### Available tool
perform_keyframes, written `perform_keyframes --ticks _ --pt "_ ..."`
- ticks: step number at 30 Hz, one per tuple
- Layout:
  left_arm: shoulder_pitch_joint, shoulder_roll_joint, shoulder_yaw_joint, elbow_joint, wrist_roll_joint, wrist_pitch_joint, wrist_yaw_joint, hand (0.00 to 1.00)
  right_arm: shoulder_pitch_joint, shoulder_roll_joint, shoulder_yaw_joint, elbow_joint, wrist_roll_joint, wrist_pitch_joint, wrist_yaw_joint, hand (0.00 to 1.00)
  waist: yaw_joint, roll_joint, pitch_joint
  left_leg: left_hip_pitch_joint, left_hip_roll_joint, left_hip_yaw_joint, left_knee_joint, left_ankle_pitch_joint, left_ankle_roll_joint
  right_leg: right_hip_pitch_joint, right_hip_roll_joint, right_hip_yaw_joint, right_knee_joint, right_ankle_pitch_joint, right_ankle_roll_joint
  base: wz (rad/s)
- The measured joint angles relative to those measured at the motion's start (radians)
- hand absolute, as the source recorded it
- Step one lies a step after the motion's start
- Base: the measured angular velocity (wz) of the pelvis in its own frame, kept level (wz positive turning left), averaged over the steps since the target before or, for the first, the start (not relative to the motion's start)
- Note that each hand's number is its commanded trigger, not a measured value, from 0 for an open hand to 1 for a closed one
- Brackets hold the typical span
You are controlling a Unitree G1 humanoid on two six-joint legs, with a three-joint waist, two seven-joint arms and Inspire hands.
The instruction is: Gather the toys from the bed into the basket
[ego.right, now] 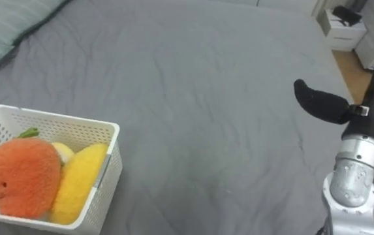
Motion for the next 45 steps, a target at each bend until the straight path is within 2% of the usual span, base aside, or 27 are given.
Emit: perform_keyframes --ticks 1,3,8,12,14,17,20,22,26,28,32,36,38,40,43,45 --pt "0.0 -0.005 -0.001 0.011 -0.007 0.0 0.001 0.0 0.011 0.0 -0.009 0.006 0.033 0.0 -0.012 0.0 -0.007 0.005 0.0023 0.0 0.001 0.009 -0.001 -0.002 0.0 -0.003 0.001 0.006 0.0 0.0 0.0 -0.17" --pt "0.0 -0.007 -0.001 0.018 -0.007 0.002 0.004 0.0 0.02 0.0 -0.027 0.043 0.066 0.0 -0.035 0.0 -0.017 0.005 0.0018 -0.001 0.001 0.017 -0.001 -0.004 -0.001 -0.008 0.002 0.01 0.001 0.0 0.0 -0.13" --pt "0.01 0.003 -0.005 0.026 -0.025 0.009 0.026 0.0 0.028 0.0 -0.042 0.163 0.161 0.0 -0.068 0.0 -0.038 -0.011 0.0113 0.007 0.012 0.045 -0.004 -0.007 -0.005 -0.012 0.009 0.031 0.003 0.0 0.0 -0.13" --pt "0.019 0.01 -0.006 0.025 -0.026 0.009 0.034 0.0 0.071 0.003 -0.056 0.209 0.211 -0.007 -0.075 0.0 -0.045 -0.016 0.0113 0.008 0.016 0.049 -0.001 -0.01 -0.01 -0.014 0.015 0.038 -0.003 -0.001 -0.002 -0.05" --pt "0.021 0.011 -0.005 0.025 -0.026 0.009 0.049 0.0 0.082 0.006 -0.056 0.306 0.287 -0.008 -0.09 0.0 -0.048 -0.02 0.0078 0.011 0.016 0.05 0.0 -0.011 -0.013 -0.012 0.018 0.038 -0.003 -0.003 -0.006 0.0" --pt "0.032 0.011 -0.008 0.025 -0.031 0.003 0.062 0.0 0.098 0.016 -0.056 0.394 0.374 -0.015 -0.11 0.0 -0.049 -0.021 0.0085 0.016 0.016 0.053 0.0 -0.013 -0.016 -0.009 0.019 0.038 -0.003 -0.006 -0.01 -0.03" --pt "0.032 0.01 -0.007 0.025 -0.065 0.0 0.063 0.0 0.097 0.021 -0.061 0.588 0.554 -0.024 -0.11 0.0 -0.053 -0.022 0.0084 0.015 0.016 0.048 0.0 -0.014 -0.017 -0.008 0.02 0.038 -0.003 -0.007 -0.013 0.01" --pt "0.034 0.01 -0.004 0.026 -0.061 0.001 0.063 0.0 0.101 0.031 -0.072 0.692 0.585 -0.025 -0.108 0.0 -0.061 -0.019 0.0067 0.015 0.016 0.04 0.001 -0.014 -0.018 0.004 0.02 0.032 -0.008 -0.009 -0.015 0.11" --pt "0.038 0.01 -0.004 0.034 -0.063 0.0 0.061 0.0 0.123 0.07 -0.094 0.921 0.567 -0.022 -0.096 0.0 -0.055 -0.019 0.0027 0.021 0.016 0.039 0.0 -0.016 -0.021 0.008 0.022 0.033 -0.014 -0.011 -0.017 0.03" --pt "0.04 0.01 0.0 0.034 -0.061 0.0 0.057 0.0 0.127 0.075 -0.097 1.021 0.554 -0.02 -0.081 0.0 -0.056 -0.017 0.0037 0.03 0.016 0.039 -0.001 -0.017 -0.021 0.013 0.022 0.038 -0.014 -0.012 -0.018 -0.04" --pt "0.05 0.009 0.016 0.04 -0.06 0.008 0.038 0.0 0.136 0.075 -0.08 1.196 0.401 0.024 -0.023 0.0 -0.052 -0.016 0.0036 0.043 0.016 0.038 0.001 -0.022 -0.023 0.022 0.022 0.036 -0.015 -0.017 -0.02 -0.05" --pt "0.052 0.009 0.014 0.045 -0.054 0.024 0.038 0.0 0.14 0.078 0.007 1.288 0.282 0.081 0.05 0.0 -0.039 -0.008 0.0058 0.05 0.02 0.041 -0.002 -0.023 -0.023 0.025 0.022 0.039 -0.013 -0.017 -0.02 -0.04" --pt "0.045 0.007 0.013 0.046 -0.052 0.036 0.038 0.0 0.136 0.083 0.069 1.341 0.176 0.118 0.102 0.0 -0.02 -0.005 -0.0003 0.052 0.019 0.04 -0.002 -0.023 -0.023 0.026 0.022 0.039 -0.012 -0.017 -0.02 0.0" --pt "0.04 0.006 0.002 0.049 -0.054 0.04 0.038 0.0 0.132 0.086 0.109 1.341 0.119 0.142 0.139 0.0 -0.01 -0.001 -0.0012 0.052 0.015 0.038 -0.001 -0.023 -0.023 0.026 0.022 0.037 -0.005 -0.017 -0.02 0.0" --pt "0.008 0.004 -0.011 0.074 -0.054 0.052 0.039 0.0 0.095 0.087 0.14 1.341 0.055 0.172 0.175 0.0 0.002 0.007 0.0006 0.051 0.014 0.032 0.003 -0.023 -0.023 0.026 0.021 0.035 -0.004 -0.018 -0.02 0.03" --pt "0.002 -0.003 -0.014 0.076 -0.052 0.062 0.04 0.0 0.066 0.088 0.139 1.339 0.048 0.176 0.176 0.0 0.003 0.012 0.001 0.052 0.014 0.031 0.004 -0.023 -0.023 0.028 0.02 0.035 -0.004 -0.019 -0.02 0.02"
